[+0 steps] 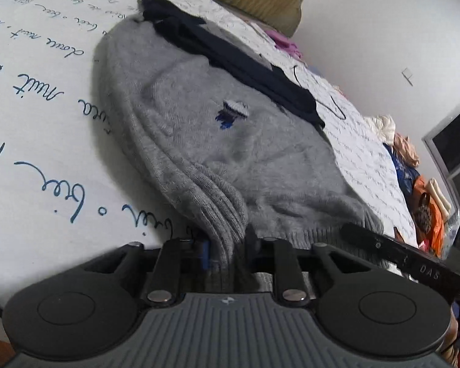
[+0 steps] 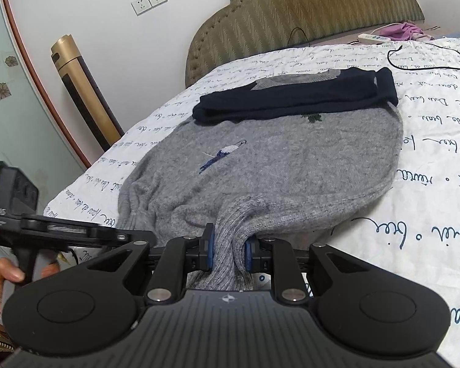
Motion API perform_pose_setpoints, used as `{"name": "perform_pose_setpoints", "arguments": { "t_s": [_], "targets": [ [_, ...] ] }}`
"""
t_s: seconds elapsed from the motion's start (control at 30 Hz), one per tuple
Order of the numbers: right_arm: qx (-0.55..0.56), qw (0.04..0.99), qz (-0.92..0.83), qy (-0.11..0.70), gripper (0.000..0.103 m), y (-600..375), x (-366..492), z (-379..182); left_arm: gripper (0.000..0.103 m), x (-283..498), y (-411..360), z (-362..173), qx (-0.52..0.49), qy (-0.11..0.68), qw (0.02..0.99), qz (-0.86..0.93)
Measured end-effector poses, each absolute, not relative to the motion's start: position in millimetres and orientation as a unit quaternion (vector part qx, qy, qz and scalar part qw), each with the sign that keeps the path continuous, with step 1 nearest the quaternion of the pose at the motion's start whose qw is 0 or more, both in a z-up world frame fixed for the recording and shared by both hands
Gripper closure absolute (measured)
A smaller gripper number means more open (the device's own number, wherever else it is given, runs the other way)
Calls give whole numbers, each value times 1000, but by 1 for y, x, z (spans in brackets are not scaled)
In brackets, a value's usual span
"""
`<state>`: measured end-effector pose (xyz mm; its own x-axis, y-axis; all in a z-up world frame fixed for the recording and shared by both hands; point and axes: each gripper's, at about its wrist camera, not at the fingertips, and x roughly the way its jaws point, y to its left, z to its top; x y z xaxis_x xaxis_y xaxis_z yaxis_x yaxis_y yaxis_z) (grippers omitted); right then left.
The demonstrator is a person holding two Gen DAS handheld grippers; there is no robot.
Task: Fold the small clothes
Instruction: 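Lift the hem with both grippers and carry it toward the collar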
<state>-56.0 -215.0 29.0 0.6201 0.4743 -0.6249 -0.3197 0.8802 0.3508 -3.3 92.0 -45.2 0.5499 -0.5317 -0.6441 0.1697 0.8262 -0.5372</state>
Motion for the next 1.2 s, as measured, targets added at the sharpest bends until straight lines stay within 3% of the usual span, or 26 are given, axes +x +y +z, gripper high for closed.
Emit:
{"name": "perform_pose_setpoints", "arguments": {
  "t_s": [0.3, 1.2],
  "targets": [
    [107, 907, 217, 344, 81, -223, -61, 47, 88, -23, 82, 7, -100, 337, 919, -179],
    [40, 948, 173, 262, 84, -223, -34, 87, 89, 11, 53, 43, 21, 270, 954, -127]
  ]
}}
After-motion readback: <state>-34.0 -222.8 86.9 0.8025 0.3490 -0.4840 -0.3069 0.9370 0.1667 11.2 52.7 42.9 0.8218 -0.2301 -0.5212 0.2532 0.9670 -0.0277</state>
